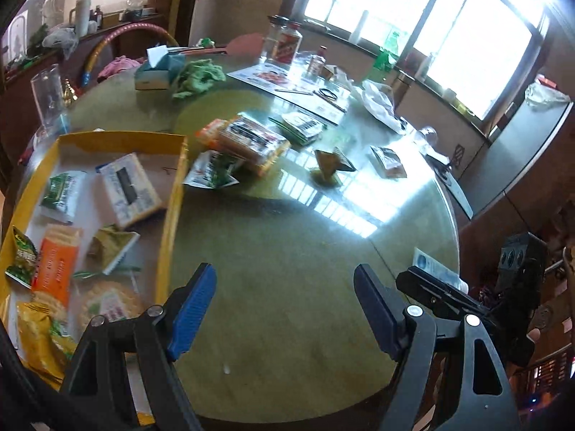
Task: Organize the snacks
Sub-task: 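Grasp the clear printed snack bag on the table with right gripper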
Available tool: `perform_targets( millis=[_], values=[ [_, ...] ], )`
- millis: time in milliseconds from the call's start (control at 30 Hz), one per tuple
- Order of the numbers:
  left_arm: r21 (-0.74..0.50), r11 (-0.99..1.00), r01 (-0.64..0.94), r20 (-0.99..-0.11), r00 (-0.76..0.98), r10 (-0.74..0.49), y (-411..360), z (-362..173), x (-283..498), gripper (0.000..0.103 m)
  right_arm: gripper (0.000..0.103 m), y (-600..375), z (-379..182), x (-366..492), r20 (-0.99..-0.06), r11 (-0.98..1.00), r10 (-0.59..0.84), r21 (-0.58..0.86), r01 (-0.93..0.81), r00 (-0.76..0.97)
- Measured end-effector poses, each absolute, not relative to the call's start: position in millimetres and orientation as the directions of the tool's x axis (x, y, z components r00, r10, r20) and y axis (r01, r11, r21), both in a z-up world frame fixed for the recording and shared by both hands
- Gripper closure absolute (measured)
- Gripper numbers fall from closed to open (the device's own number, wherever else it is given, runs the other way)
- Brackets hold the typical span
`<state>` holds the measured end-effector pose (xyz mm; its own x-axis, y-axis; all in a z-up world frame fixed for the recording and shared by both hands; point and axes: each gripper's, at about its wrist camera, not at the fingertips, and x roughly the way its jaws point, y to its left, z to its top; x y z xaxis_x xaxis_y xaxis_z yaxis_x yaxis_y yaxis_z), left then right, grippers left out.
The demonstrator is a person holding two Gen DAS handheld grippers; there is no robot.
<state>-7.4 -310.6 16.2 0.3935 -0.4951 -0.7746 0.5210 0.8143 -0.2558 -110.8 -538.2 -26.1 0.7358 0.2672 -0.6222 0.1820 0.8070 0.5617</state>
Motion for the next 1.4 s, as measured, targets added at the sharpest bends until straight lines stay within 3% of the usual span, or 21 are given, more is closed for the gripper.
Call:
perform_targets(
  millis=[433,833,1133,1333,1400],
  values=[
    [-0.274,0.801,0.533,-0.763,0.386,-0.518,-319,13,-16,0.024,0.026,-577,-15,-107,-0.671,0.868,0.161,0.445,0.22,0.723],
    [-0.333,0.779,0.531,-0.765,0.331,-0.553,-324,1,-6,0.024,0.026,-637,-28,-58,-0.773,0.866,0.124,0.39,0.312,0.622],
    [-0.365,0.778,0.511,-0.77,0.304,-0.561,-324,-7,5,0.024,0.026,-681,-37,-11,-0.832,0.891,-0.012,0.243,0.384,0.555],
    [-0.371,0.784,0.497,-0.769,0.31,-0.56,-321,-7,13,0.024,0.026,-725,-46,15,-0.856,0.863,0.042,0.29,0.413,0.515],
    [-0.374,0.786,0.492,-0.767,0.312,-0.56,-320,-7,15,0.024,0.026,-736,-46,24,-0.866,0.858,-0.016,0.246,0.451,0.501]
  ],
)
